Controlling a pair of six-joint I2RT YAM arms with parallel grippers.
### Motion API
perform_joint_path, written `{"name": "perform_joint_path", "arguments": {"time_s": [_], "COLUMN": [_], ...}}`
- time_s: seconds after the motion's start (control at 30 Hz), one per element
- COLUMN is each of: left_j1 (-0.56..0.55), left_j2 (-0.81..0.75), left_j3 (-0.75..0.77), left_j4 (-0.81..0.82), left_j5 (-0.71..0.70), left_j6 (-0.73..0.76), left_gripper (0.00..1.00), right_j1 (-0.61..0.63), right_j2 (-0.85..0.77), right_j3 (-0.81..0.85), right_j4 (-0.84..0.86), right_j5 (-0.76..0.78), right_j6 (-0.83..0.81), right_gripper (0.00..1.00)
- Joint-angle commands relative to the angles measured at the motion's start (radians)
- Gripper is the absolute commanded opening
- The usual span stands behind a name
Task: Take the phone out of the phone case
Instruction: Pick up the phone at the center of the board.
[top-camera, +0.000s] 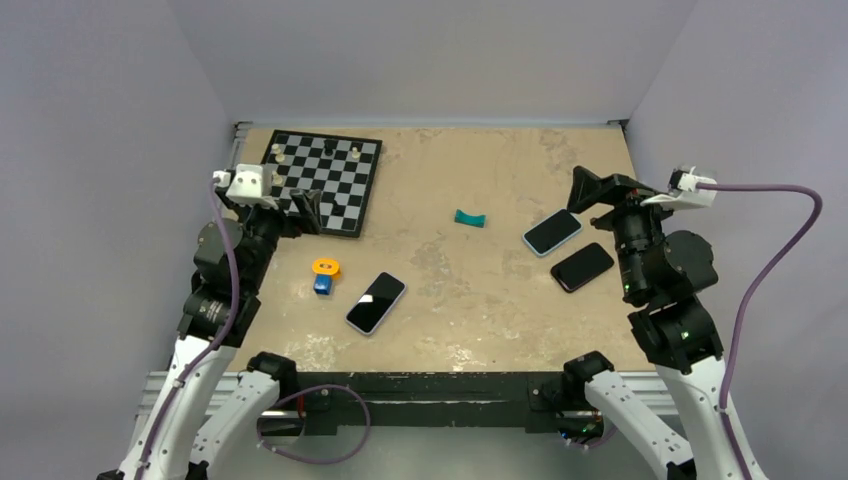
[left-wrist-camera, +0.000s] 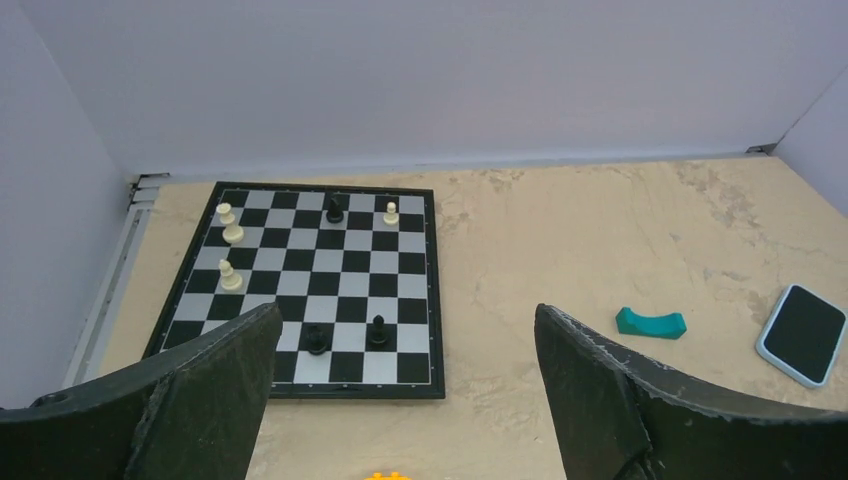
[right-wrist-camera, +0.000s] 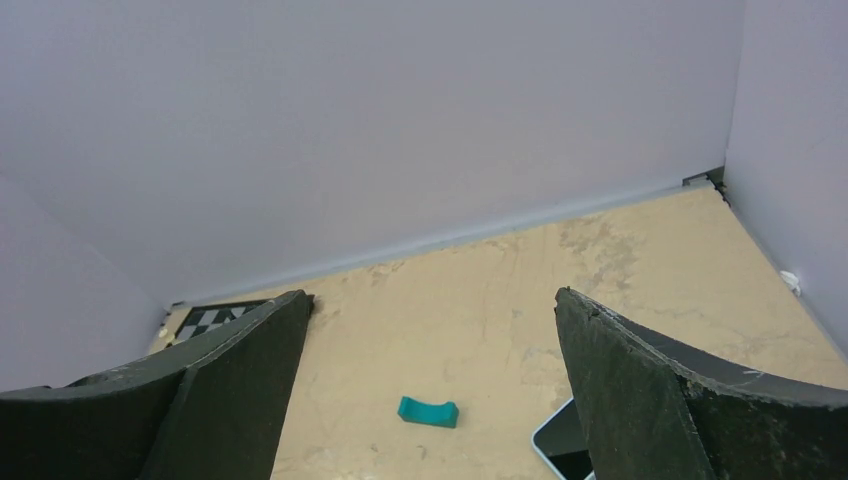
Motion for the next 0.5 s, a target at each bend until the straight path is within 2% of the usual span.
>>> {"name": "perform_joint_path", "arguments": {"time_s": [0.0,0.27,0.47], "left_j1": [-0.003,-0.014,-0.023], "left_j2": [0.041,0.254,0.495], "left_j3": [0.038,0.088,0.191], "left_j4": [-0.007,-0.097,-0.318], "left_j5": [0.068,0.142,0.226], "left_j6": [0.029,0.019,-0.082], "left_gripper": [1.0,1.0,1.0], "right_j1": [-0.004,-0.004,-0.003], "right_j2": [0.002,0.021,0.016], "right_j3": [-0.007,-0.02,-0.091], "right_j4": [0.016,0.019,0.085], "right_j5": [-0.028,-0.124,-0.306], "right_j6": [-0.019,-0.018,0.02], "right_gripper": [0.98,0.98,0.98]}}
